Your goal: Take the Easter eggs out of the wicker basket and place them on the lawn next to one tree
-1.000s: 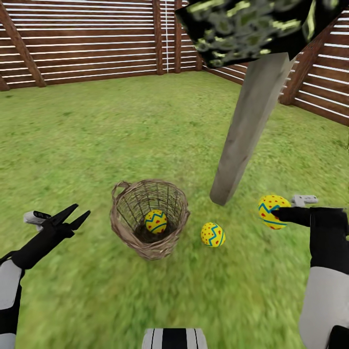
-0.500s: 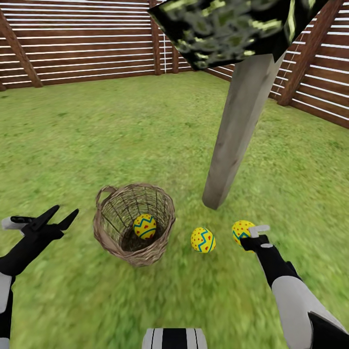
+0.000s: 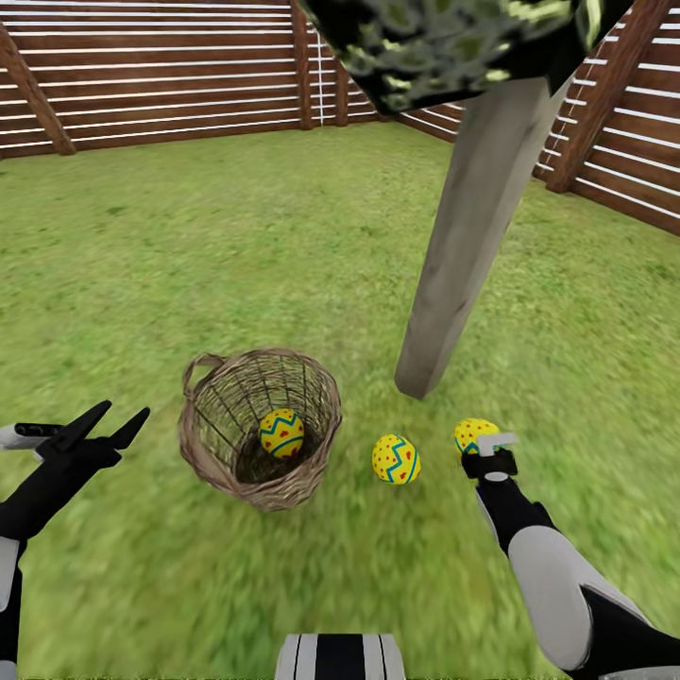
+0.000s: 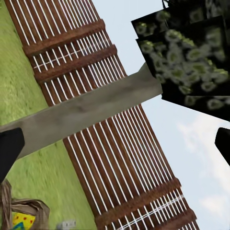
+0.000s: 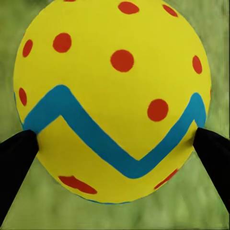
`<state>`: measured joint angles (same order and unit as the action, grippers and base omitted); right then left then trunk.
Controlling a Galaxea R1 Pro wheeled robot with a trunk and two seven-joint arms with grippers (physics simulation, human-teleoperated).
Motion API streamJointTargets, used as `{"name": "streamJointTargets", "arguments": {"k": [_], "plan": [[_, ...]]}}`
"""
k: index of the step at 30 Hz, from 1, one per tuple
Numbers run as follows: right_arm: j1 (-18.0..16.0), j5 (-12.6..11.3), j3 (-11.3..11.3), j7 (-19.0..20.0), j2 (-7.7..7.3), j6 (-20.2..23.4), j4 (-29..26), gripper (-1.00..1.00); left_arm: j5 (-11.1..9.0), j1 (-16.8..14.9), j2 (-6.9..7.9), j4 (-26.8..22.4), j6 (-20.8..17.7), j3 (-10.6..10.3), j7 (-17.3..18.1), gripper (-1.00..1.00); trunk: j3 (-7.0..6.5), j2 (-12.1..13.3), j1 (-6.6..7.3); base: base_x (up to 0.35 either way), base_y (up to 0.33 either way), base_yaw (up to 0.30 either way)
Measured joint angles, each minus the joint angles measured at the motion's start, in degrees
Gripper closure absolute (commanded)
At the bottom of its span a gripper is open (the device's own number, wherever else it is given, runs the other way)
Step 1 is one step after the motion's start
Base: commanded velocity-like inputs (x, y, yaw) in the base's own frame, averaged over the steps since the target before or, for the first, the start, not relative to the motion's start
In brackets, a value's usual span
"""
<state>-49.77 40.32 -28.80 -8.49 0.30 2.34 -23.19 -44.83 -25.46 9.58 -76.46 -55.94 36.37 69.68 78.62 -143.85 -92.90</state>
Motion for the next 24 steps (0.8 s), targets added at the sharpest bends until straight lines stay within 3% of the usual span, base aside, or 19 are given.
{"name": "streamJointTargets", "arguments": {"k": [2, 5, 7, 10, 13, 18, 24], "plan": [[-0.6, 0.2, 0.0, -1.2, -0.04, -0.7, 1.9, 1.00, 0.0, 0.0, -0.02, 0.0, 0.0, -0.1, 0.0, -1.00, 0.44, 0.0, -0.05, 0.000, 0.000, 0.000], [-6.7, -0.1, 0.1, -2.5, 0.00, -0.2, 12.7, 1.00, 0.1, 0.0, -0.13, -0.1, 0.0, -0.4, 0.0, -1.00, 1.10, -0.1, -0.13, 0.000, 0.000, 0.000], [-8.9, 0.0, 0.1, -4.6, 0.22, 1.3, 15.7, 1.00, 0.1, 0.0, -0.22, -0.1, -0.1, -0.4, 0.0, -1.00, 1.55, -0.1, -0.18, 0.000, 0.000, 0.000], [-11.3, 0.6, 0.2, -5.5, 0.44, 6.4, 16.6, 1.00, 0.1, 0.0, -0.40, -0.1, 0.0, -0.5, 0.0, -1.00, 2.21, -0.1, -0.26, 0.000, 0.000, 0.000], [-13.0, 0.5, 0.2, -6.1, 0.41, 7.7, 16.3, 1.00, 0.1, 0.0, -0.58, -0.2, 0.0, -0.5, 0.0, -1.00, 2.88, -0.2, -0.33, 0.000, 0.000, 0.000], [-14.7, 0.5, 0.2, -8.2, 0.30, 7.4, 16.4, 1.00, 0.1, 0.0, -0.62, -0.2, -0.1, -0.5, 0.0, -1.00, 3.99, -0.2, -0.46, 0.000, 0.000, 0.000], [-14.7, 0.5, 0.2, -6.7, 0.52, 3.1, 16.8, 1.00, 0.1, 0.0, -0.78, -0.1, 0.0, -0.6, 0.0, -1.00, 5.32, -0.3, -0.62, 0.000, 0.000, 0.000]]}}
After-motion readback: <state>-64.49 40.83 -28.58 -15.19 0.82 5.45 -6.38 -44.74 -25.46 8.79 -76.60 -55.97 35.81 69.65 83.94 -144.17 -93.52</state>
